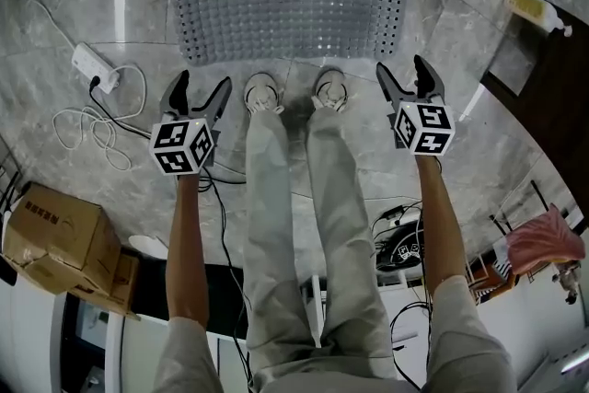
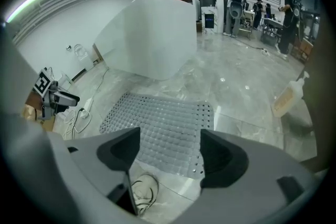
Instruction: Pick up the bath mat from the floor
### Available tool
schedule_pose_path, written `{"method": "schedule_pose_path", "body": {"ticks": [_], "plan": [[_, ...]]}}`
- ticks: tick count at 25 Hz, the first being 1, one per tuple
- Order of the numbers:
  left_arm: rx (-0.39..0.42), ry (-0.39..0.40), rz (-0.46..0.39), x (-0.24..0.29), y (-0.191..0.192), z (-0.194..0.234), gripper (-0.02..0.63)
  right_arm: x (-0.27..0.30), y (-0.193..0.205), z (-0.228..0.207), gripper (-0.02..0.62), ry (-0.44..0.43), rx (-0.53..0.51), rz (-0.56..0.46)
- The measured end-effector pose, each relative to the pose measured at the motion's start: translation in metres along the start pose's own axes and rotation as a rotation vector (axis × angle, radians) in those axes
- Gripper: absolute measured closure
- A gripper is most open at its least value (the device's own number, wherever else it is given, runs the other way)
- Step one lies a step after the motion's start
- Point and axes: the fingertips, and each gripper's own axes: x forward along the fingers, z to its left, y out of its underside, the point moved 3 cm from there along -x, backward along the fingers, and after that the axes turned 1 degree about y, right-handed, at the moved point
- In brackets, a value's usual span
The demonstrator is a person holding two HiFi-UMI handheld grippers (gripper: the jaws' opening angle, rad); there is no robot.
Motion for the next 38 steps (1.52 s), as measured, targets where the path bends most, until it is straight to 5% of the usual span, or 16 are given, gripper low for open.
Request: {"method": "schedule_pose_path", "body": {"ticks": [13,38], "plan": [[-0.040,-0.024,0.077,0.072,0.044,0.053,0.204,0.084,0.062,-0.042,0.258,0.041,0.012,0.132],[0.029,-0.017,0.083,0.167,0.069,0.100,0.204,0.204,0.142,-0.116,0.244,0.117,0.110,0.270]]}}
